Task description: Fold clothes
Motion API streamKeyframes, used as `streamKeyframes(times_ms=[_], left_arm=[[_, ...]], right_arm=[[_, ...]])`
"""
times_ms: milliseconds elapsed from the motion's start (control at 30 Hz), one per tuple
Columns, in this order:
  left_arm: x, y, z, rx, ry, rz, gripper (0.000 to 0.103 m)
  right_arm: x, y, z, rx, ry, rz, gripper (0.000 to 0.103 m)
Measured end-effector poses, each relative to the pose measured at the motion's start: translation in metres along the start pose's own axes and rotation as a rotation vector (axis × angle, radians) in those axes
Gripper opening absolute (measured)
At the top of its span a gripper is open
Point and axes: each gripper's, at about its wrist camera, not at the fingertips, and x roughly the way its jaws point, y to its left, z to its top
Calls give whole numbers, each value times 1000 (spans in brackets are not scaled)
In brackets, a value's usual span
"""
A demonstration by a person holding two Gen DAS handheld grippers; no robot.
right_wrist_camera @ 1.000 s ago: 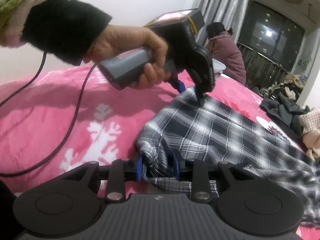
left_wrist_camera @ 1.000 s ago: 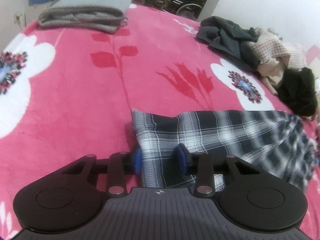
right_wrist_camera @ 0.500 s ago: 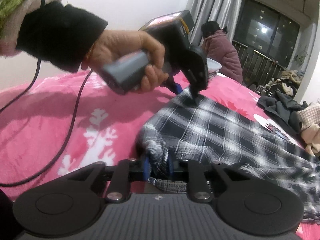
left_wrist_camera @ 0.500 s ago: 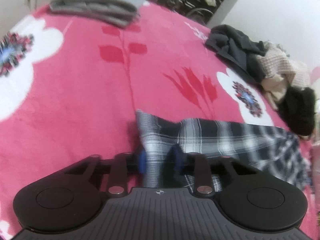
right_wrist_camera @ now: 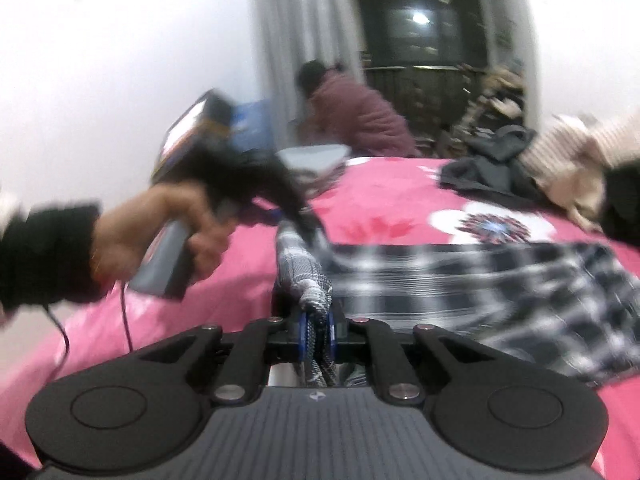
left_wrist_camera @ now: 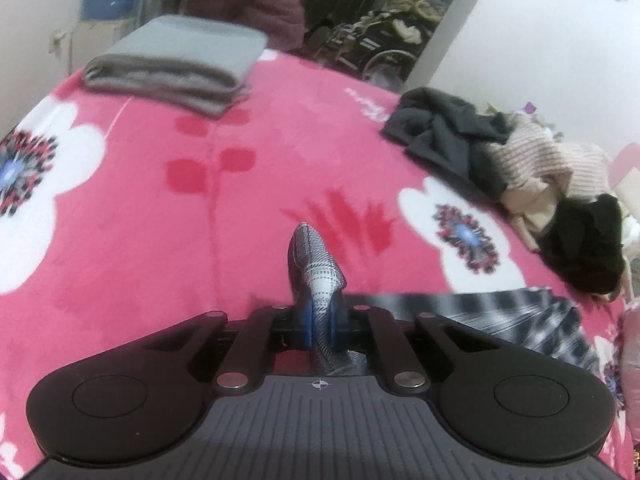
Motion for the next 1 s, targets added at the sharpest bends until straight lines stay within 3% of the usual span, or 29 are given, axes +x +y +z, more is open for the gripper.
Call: streamKeyframes(times_ms=[333,1000], left_arm=[[22,-79,12,155,-7,-52,6],[99,-226,13,401,29,-134,5]], right_arm=[[-20,-106,7,329,-34,-78,8],[-55,-220,-19,586,-168,-285,6]])
